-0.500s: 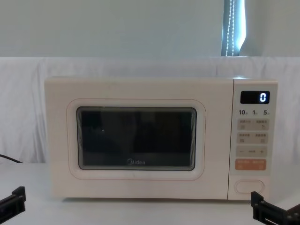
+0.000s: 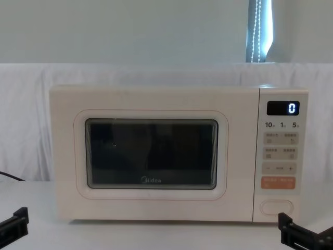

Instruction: Press the button to open the microwave door with one hand; close the microwave door with the other hand.

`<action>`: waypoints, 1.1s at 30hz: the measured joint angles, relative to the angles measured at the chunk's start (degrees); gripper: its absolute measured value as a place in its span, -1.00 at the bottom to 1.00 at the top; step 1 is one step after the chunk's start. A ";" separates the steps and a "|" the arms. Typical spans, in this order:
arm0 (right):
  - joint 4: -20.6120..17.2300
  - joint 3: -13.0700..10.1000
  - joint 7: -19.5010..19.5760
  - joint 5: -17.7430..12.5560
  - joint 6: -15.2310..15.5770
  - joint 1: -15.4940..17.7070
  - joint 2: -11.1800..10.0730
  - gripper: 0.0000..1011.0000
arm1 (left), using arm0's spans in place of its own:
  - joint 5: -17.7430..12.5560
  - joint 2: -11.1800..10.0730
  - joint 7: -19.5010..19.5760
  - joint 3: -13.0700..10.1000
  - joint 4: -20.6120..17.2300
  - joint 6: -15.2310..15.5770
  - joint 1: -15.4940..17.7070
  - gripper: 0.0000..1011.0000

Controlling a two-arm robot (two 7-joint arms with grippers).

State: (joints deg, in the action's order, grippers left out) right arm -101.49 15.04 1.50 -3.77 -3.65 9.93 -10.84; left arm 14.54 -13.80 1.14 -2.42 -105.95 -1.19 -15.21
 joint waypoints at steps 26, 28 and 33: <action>0.00 0.00 0.00 0.00 0.00 0.00 0.00 0.98 | 0.00 0.00 0.00 0.00 0.00 0.00 0.00 0.98; 0.00 0.00 0.00 0.00 0.00 0.00 0.00 0.98 | 0.00 0.00 0.00 0.00 0.00 0.00 0.00 0.98; 0.00 0.00 0.00 0.00 0.00 0.00 0.00 0.98 | 0.00 0.00 0.00 0.00 0.00 0.00 0.00 0.98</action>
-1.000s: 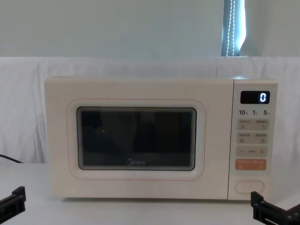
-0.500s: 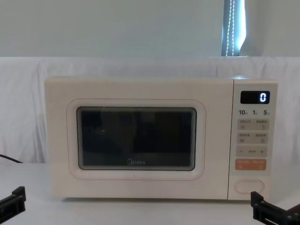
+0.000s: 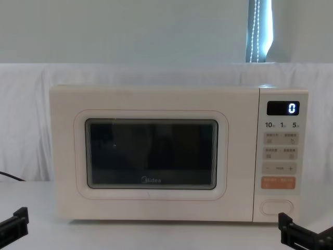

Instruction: Press the button to open the microwave door with one hand; close the microwave door with the other hand.

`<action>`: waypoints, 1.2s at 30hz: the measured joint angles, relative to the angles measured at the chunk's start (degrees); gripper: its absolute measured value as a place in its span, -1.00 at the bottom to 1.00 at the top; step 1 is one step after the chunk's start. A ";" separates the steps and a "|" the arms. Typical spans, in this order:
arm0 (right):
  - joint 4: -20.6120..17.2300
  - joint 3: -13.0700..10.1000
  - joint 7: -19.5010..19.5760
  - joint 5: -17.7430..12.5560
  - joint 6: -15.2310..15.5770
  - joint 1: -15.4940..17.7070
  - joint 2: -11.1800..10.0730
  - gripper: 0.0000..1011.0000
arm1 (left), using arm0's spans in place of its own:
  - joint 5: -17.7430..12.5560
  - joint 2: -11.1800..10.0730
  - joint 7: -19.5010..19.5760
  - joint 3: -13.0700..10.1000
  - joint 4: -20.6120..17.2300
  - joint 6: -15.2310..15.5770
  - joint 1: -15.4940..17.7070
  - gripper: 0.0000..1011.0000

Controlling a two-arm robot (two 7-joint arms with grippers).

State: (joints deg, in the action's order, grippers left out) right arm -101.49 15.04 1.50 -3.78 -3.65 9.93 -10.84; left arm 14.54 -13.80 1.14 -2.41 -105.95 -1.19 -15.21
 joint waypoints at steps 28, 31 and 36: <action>0.00 0.00 0.00 0.00 0.00 0.00 0.00 0.31 | 0.00 0.00 0.00 0.00 0.00 0.00 0.00 0.98; 0.00 0.00 0.00 0.00 0.00 0.00 0.00 0.11 | 0.00 0.00 0.00 0.00 0.00 0.00 0.00 0.98; 0.00 0.00 0.00 0.00 0.00 0.00 0.00 -0.17 | 0.00 0.00 0.00 0.00 0.00 0.00 0.00 0.98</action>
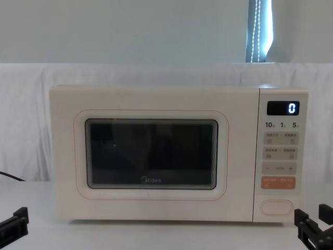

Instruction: Press the button to open the microwave door with one hand; close the microwave door with the other hand.

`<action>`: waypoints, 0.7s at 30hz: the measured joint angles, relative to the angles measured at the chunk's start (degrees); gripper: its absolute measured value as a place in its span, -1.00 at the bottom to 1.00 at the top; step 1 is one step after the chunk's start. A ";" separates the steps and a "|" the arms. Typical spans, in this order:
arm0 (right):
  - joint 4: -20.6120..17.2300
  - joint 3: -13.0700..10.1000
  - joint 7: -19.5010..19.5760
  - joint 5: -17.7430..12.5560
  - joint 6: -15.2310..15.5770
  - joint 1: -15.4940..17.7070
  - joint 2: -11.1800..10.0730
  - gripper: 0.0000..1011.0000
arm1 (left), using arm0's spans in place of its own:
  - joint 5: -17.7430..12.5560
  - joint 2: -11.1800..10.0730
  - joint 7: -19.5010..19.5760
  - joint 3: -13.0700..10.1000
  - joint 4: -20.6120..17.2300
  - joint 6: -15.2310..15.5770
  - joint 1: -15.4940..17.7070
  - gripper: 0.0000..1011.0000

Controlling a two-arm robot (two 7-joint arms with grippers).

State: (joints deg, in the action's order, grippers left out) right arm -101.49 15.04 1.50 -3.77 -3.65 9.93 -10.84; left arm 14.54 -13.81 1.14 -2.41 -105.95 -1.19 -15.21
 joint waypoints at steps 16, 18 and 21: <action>0.00 0.00 0.00 0.00 0.00 0.00 0.00 -1.00 | 0.00 0.00 0.00 0.00 0.00 0.00 0.00 0.98; 0.00 0.00 0.00 0.00 0.00 0.00 0.00 -1.00 | 0.00 0.00 0.00 0.00 0.00 0.00 0.00 0.98; 0.00 0.00 0.00 0.00 0.00 0.00 0.00 -1.00 | 0.00 0.00 0.00 0.00 0.00 0.00 0.00 0.98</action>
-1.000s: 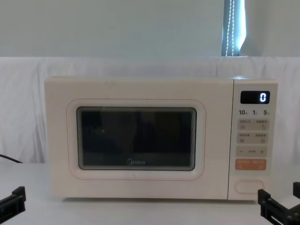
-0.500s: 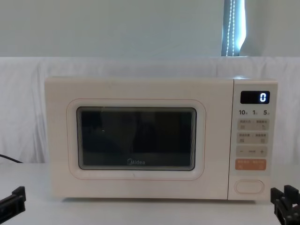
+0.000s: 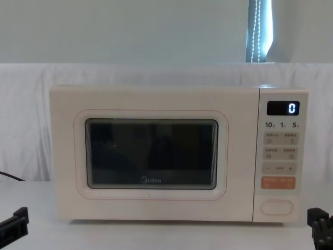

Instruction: Press the button to open the microwave door with one hand; close the microwave door with the other hand.

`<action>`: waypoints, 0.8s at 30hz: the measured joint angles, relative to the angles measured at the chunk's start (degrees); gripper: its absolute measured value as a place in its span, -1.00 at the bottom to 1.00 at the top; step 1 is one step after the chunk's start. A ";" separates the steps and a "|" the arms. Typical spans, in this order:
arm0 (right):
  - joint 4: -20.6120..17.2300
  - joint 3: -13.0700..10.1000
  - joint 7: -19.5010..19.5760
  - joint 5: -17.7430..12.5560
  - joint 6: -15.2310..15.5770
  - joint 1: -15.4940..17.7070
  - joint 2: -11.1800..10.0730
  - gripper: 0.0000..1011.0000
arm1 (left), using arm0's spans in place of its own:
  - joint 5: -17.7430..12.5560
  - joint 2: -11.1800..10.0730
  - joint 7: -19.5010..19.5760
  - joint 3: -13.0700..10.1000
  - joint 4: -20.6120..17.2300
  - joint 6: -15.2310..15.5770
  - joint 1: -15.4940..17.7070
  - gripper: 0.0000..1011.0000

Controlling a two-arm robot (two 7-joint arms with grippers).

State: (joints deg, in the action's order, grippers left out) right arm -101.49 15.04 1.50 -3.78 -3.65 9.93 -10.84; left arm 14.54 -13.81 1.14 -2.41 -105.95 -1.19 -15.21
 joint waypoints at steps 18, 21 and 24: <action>2.47 -1.69 -2.50 2.48 1.26 -3.25 2.08 -1.00 | 0.00 0.00 -0.01 0.00 0.00 0.00 0.00 0.98; 3.31 -1.94 -2.86 2.78 1.53 -3.94 2.44 -1.00 | 0.00 0.00 0.00 0.00 0.00 0.00 0.00 0.98; 4.42 -2.26 -3.24 3.22 2.00 -5.08 3.00 -1.00 | 0.00 0.00 -0.01 0.00 0.00 0.00 0.00 0.98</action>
State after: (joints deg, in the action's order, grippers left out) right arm -97.07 12.78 -1.75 -0.56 -1.65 4.84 -7.84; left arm 14.54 -13.81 1.14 -2.41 -105.95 -1.19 -15.21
